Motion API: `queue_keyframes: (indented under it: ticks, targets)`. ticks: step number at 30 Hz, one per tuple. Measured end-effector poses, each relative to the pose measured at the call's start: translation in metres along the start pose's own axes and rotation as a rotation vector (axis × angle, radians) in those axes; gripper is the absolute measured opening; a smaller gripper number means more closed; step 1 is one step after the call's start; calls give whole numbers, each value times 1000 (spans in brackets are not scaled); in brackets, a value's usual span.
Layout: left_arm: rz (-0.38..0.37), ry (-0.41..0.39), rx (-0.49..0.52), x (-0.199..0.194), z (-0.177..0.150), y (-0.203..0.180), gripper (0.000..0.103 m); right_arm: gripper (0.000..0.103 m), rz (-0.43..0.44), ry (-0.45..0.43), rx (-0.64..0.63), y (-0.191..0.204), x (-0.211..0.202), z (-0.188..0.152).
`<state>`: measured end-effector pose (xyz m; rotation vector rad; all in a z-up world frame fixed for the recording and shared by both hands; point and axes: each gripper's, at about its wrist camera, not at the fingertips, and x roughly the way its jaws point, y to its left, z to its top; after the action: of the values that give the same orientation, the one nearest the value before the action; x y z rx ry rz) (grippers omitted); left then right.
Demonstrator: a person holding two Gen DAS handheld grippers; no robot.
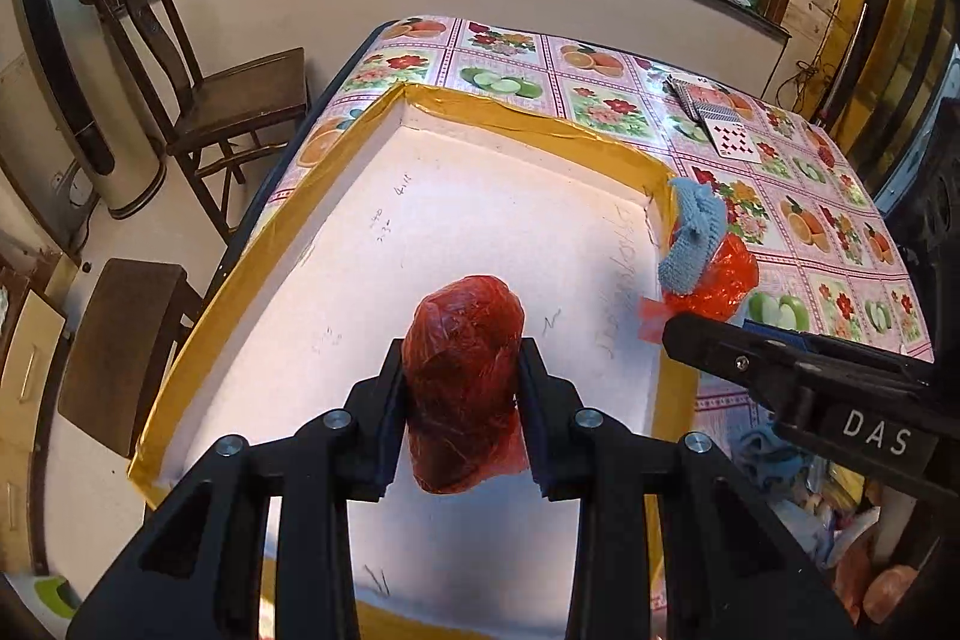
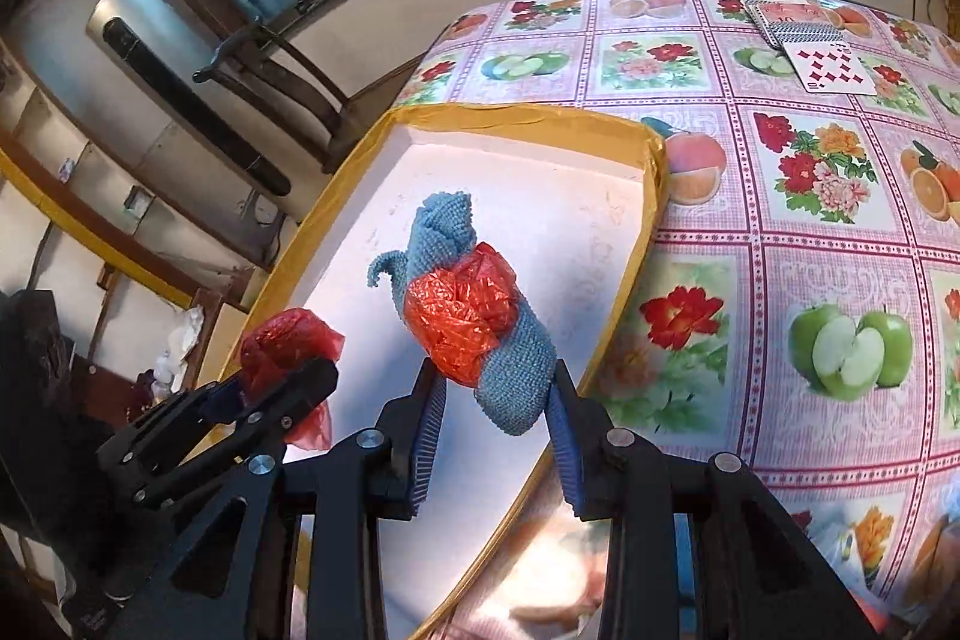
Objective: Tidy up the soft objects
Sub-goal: 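Carry both items over the yellow box lid and open both grippers to drop them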
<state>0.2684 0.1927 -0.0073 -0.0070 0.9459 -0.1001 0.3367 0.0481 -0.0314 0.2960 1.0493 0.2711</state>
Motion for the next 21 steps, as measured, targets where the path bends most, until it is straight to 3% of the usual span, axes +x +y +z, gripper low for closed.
queue_keyframes:
  ticks: [3, 6, 8, 9, 11, 13, 18, 21]
  targets:
    - [-2, 7, 17, 13, 8, 0, 31, 35, -28, 5, -2, -2, 14, 12]
    - [-11, 18, 30, 22, 12, 1, 32, 37, 2, 19, 8, -4, 21, 18]
    - [-3, 9, 26, 24, 11, 3, 32, 57, 19, 8, 25, -7, 19, 21]
    - [-4, 6, 29, 25, 11, 4, 34, 62, 27, -8, 28, -8, 17, 23]
    - [11, -4, 20, 25, 9, 7, 40, 63, 21, -13, 22, -7, 16, 24]
    - [49, -6, 16, 28, 6, 9, 59, 63, 25, -12, 22, -7, 15, 23]
    - [119, 61, 48, 36, -14, 12, 61, 65, 82, -18, 36, -10, 0, 8]
    - [130, 58, 28, 27, -23, 16, 61, 65, 111, -22, 24, -11, -17, -6]
